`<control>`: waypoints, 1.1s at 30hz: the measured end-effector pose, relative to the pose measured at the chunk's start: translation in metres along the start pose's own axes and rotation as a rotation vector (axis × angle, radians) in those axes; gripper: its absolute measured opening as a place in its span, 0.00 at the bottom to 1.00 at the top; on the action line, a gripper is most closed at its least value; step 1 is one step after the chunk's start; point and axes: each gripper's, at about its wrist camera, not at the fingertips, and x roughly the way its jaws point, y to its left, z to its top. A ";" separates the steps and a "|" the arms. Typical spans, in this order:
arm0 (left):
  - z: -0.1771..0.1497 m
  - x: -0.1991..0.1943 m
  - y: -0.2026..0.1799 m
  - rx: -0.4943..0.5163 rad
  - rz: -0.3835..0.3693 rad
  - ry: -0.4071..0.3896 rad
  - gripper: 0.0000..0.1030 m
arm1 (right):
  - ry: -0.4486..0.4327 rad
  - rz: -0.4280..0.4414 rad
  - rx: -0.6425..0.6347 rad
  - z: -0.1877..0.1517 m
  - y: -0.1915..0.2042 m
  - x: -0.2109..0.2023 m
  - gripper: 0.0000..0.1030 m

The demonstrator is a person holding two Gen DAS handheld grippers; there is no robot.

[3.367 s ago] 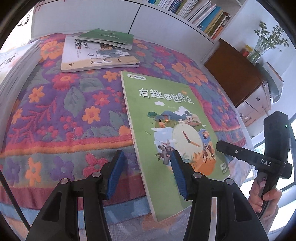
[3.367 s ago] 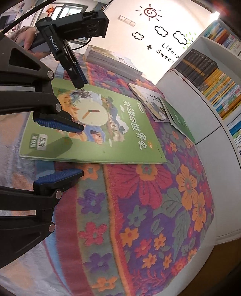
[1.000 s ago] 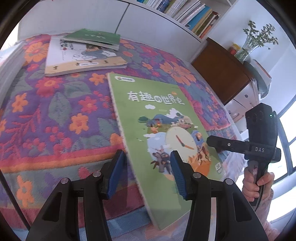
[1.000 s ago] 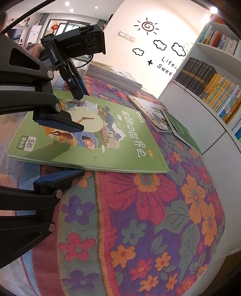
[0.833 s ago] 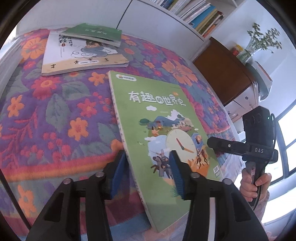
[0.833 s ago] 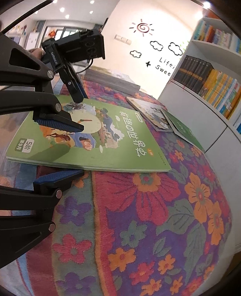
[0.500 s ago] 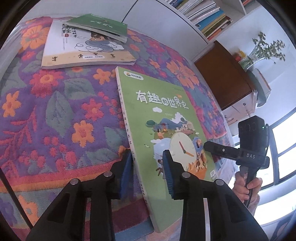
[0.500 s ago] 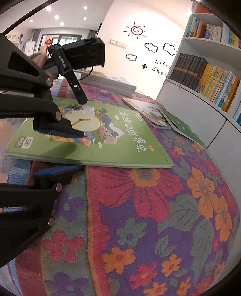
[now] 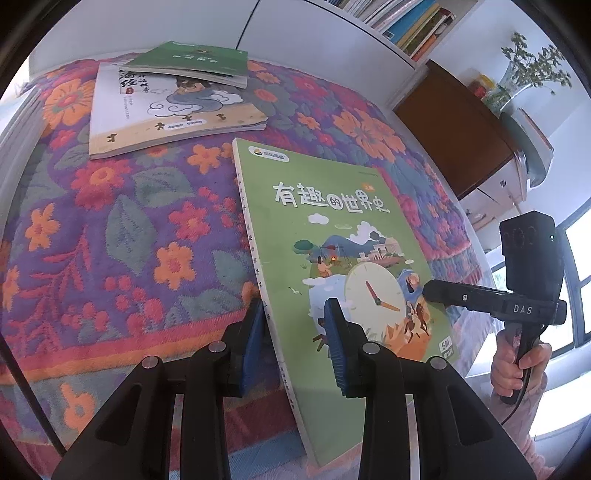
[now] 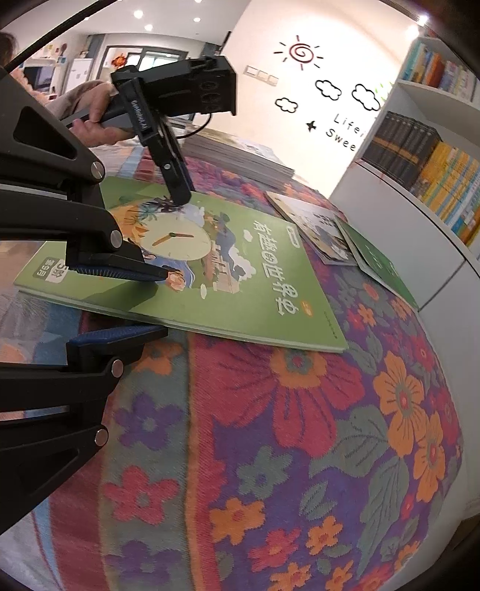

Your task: Organize books

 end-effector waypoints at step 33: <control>-0.010 -0.045 0.025 0.007 -0.035 -0.040 0.30 | -0.027 0.060 -0.228 -0.015 0.064 -0.004 0.23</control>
